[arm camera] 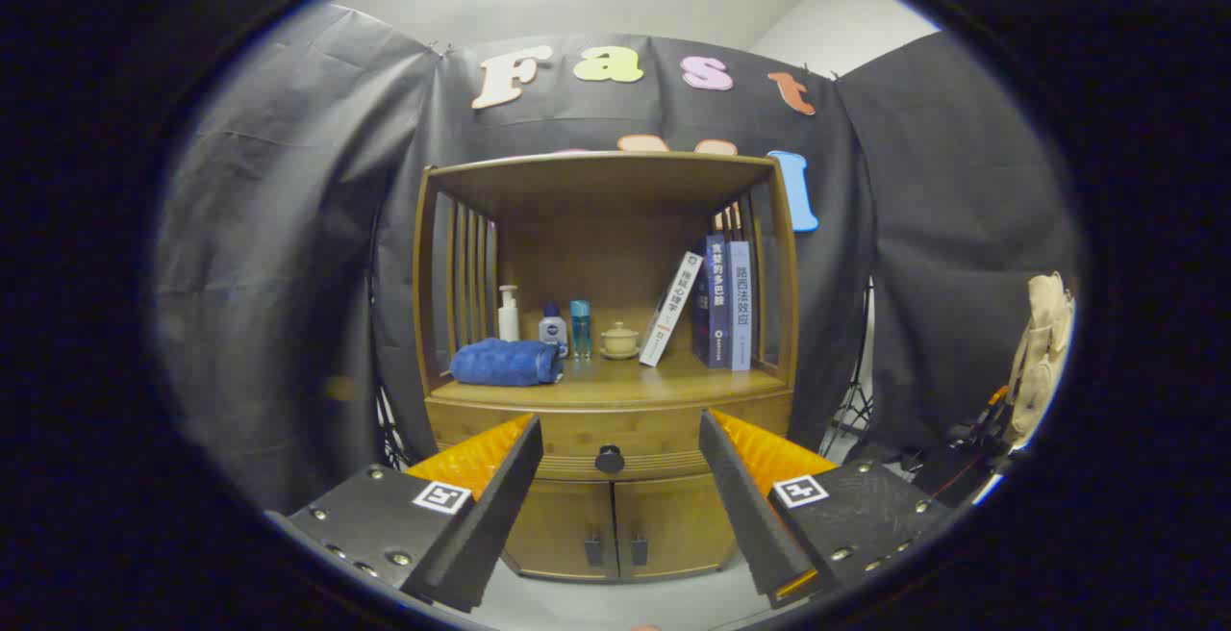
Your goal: Pull open the drawer, take out the items inside it, and place them on the countertop above the cabinet.
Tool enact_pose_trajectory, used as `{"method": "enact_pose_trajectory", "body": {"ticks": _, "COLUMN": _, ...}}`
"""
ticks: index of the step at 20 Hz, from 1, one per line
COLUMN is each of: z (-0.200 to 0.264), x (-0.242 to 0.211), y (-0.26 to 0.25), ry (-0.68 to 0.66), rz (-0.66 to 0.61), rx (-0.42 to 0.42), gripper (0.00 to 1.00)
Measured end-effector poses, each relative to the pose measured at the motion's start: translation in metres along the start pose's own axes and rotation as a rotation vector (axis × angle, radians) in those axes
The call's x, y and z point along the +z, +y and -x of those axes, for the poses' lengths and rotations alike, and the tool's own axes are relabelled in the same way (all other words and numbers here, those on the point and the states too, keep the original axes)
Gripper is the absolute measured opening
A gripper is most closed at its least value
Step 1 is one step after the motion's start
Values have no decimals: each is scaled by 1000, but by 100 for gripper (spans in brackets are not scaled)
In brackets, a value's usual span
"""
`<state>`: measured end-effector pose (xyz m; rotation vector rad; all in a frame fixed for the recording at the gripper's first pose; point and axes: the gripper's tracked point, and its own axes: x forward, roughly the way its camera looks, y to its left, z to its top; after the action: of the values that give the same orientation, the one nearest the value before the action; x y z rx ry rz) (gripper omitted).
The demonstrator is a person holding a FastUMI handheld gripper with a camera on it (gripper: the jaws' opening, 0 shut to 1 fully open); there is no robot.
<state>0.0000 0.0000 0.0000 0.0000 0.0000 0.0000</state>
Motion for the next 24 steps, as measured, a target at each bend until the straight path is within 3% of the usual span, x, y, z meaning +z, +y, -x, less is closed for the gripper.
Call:
{"method": "enact_pose_trajectory", "body": {"ticks": 8, "z": 0, "x": 0, "y": -23, "ry": -5, "rz": 28, "rx": -62, "gripper": 99}}
{"method": "enact_pose_trajectory", "body": {"ticks": 24, "z": -44, "x": -34, "y": -20, "ry": 23, "rz": 13, "rx": -84, "gripper": 98}}
